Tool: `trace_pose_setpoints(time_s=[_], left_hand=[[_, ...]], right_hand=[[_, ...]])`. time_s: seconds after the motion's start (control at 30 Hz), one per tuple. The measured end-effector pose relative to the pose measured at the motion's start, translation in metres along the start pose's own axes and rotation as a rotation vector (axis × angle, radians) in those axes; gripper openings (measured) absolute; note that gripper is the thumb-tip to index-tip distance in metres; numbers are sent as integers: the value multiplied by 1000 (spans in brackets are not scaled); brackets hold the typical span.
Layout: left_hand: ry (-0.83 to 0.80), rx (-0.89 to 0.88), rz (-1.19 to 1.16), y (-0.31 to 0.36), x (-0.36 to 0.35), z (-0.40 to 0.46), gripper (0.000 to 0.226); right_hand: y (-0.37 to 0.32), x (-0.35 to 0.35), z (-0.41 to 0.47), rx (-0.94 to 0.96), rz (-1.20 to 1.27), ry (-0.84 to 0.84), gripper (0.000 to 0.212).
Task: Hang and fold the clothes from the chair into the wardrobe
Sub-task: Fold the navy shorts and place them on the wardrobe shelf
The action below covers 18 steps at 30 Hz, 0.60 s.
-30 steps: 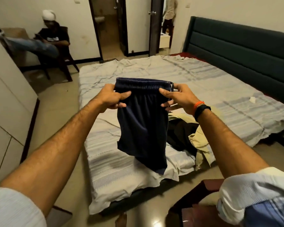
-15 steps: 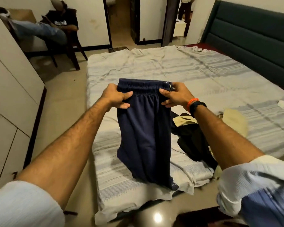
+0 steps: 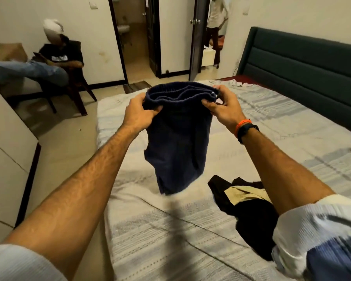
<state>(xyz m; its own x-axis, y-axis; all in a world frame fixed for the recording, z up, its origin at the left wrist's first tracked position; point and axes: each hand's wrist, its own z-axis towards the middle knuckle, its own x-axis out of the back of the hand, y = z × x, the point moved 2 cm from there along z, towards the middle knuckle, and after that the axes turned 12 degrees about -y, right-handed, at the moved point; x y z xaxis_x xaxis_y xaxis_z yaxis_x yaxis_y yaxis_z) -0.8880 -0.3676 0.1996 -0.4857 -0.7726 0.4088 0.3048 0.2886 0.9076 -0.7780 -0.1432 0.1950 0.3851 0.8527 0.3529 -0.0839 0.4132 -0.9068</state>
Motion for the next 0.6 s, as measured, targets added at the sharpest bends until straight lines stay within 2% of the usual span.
trace_pose_setpoints(time_s=[0.1,0.23,0.47,0.6], left_hand=[[-2,-30,3,1,6,9,43],[-94,13,28,-38,-9,-14,40],[-302,353,84,-180,-76,-106,53],[-423,540,122,-248,-116,-181,46]], right_hand=[[-3,-2,6,54,11,-7,25],[34,-17,-23,-25,20,-72,28],[156,-79,-145,-341,41,-166,28],[216,-115,-230,-530,18,-263,31]])
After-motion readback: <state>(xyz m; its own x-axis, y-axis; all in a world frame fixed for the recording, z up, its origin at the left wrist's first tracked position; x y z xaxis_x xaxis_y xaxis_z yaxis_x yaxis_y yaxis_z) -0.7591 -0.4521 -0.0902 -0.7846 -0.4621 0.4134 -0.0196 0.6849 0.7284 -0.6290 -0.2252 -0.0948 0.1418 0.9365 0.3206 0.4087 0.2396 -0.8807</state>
